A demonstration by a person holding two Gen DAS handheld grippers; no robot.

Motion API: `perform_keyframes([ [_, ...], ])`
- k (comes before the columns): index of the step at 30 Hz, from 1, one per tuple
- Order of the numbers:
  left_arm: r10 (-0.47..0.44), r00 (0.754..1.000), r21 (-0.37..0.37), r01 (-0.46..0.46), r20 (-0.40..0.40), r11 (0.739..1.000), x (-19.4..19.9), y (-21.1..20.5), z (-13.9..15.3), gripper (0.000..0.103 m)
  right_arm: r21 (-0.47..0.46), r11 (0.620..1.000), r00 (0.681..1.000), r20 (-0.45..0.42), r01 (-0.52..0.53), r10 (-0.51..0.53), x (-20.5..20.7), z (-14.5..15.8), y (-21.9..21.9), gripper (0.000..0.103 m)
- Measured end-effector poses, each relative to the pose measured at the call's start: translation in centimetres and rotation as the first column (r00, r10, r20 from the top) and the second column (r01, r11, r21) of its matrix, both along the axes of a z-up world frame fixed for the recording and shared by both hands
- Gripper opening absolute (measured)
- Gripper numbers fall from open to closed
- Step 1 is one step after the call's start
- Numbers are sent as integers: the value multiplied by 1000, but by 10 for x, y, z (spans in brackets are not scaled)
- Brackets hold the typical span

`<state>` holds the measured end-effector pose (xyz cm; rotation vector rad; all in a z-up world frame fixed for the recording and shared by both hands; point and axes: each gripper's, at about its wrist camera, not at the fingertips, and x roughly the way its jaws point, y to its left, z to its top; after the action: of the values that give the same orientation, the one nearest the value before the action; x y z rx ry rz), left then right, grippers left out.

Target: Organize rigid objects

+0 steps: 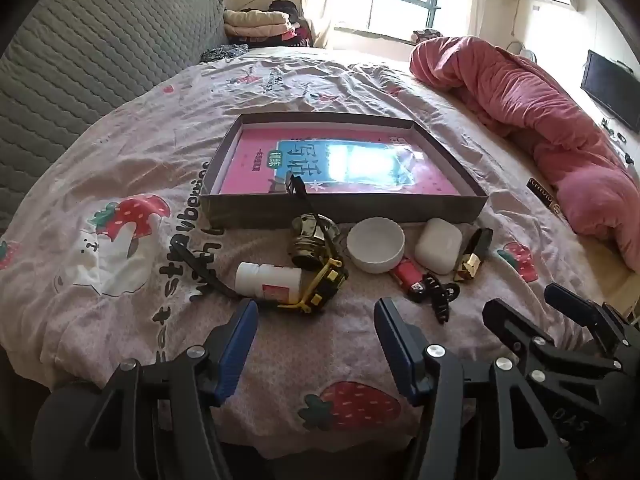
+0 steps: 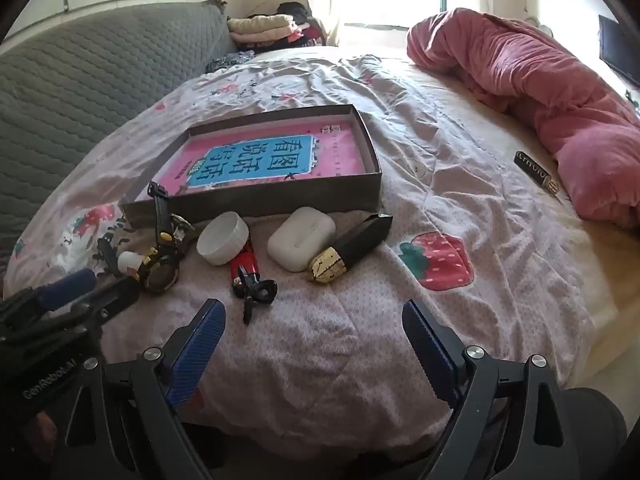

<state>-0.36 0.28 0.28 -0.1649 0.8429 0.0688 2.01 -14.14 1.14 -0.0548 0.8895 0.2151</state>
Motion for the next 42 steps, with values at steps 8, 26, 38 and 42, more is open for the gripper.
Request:
perform_keyframes([
  [8,5,1000,34,-4,-29,999,7,2,-6,60,-22,1000,999,33,-20,21,0,4,8,91],
  [26,3,1000,24,-2,-21,1000,5,3,-4,60,-12,1000,998,53,-17,18,-1,6,6,91],
  [38,2,1000,22,-2,-21,1000,5,2,-3,60,-17,1000,998,55,-11,12,0,5,6,91],
  [42,1,1000,17,-1,-21,1000,5,2,-3,60,-18,1000,998,63,-7,8,-1,7,5,91],
])
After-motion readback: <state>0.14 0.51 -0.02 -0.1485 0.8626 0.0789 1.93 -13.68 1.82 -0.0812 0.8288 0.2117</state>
